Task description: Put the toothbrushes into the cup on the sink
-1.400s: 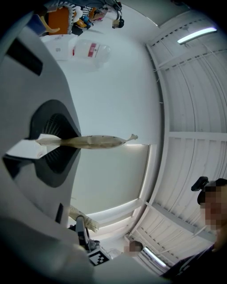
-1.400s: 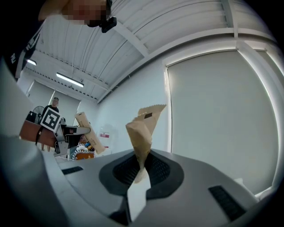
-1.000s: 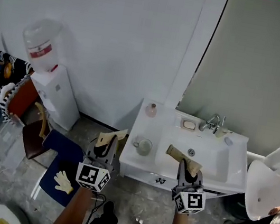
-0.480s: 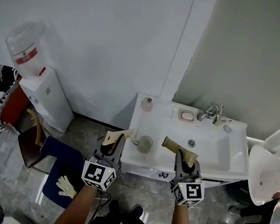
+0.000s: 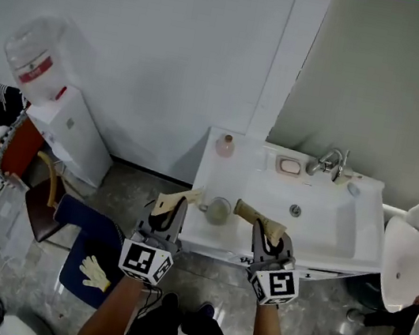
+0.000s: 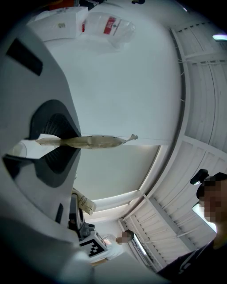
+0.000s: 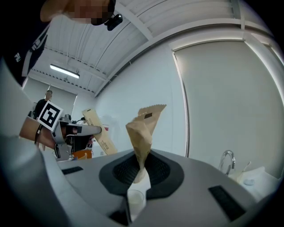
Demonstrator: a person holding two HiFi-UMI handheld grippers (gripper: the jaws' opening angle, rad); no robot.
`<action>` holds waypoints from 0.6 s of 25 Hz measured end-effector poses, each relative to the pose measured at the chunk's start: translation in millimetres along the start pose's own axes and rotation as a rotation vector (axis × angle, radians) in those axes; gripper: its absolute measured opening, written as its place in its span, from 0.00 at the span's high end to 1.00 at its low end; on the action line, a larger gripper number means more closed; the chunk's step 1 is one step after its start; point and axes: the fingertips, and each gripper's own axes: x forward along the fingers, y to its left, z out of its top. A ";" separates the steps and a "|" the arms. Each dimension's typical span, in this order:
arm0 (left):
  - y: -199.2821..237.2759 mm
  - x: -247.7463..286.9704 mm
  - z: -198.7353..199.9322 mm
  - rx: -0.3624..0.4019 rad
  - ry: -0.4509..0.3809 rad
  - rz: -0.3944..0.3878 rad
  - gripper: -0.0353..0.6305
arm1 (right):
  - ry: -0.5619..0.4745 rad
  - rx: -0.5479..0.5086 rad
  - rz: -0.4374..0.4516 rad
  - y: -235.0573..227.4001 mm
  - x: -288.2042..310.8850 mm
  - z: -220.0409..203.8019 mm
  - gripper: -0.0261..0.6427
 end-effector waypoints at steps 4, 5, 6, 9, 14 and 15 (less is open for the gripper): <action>-1.4 3.6 -31.1 -0.005 -0.008 0.013 0.86 | 0.025 -0.021 0.043 2.2 17.2 -41.9 0.89; -1.5 4.8 -40.2 -0.006 -0.005 0.013 0.86 | 0.031 -0.014 0.046 1.8 21.7 -53.4 0.89; -1.0 5.9 -49.3 -0.006 -0.004 0.014 0.86 | 0.033 -0.006 0.048 1.1 26.1 -63.9 0.89; 3.1 7.1 -74.3 -0.013 -0.001 0.026 0.86 | 0.041 0.004 0.063 1.7 38.0 -89.9 0.89; 11.2 8.5 -93.2 -0.028 -0.013 0.035 0.86 | 0.105 0.022 0.094 6.4 61.3 -134.2 0.89; 12.9 8.8 -94.6 -0.031 -0.014 0.037 0.86 | 0.119 0.032 0.101 7.6 66.1 -142.1 0.89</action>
